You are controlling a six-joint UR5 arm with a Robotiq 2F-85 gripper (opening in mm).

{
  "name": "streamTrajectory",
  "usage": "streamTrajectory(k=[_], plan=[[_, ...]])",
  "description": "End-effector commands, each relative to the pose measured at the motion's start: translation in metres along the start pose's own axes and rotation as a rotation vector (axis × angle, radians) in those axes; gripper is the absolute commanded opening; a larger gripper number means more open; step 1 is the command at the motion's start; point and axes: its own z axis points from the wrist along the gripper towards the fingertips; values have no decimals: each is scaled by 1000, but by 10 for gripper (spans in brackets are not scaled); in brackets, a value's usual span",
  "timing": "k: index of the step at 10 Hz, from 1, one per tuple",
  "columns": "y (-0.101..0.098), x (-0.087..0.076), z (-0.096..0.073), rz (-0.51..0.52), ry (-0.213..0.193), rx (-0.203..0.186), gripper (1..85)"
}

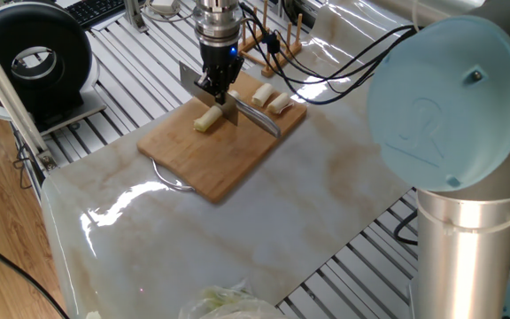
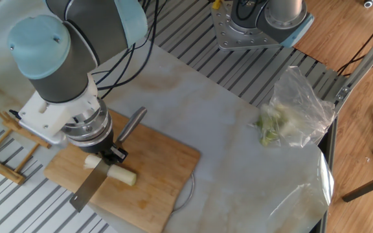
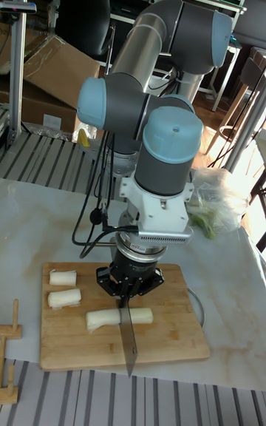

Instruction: Chop the scallions

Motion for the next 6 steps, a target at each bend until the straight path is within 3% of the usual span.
streamTrajectory(k=[1,3,6], plan=[[2,-2,6,11,-24,16,13],[3,1,-3,6,11,2,13],[0,1,-5,-2,16,10,13]])
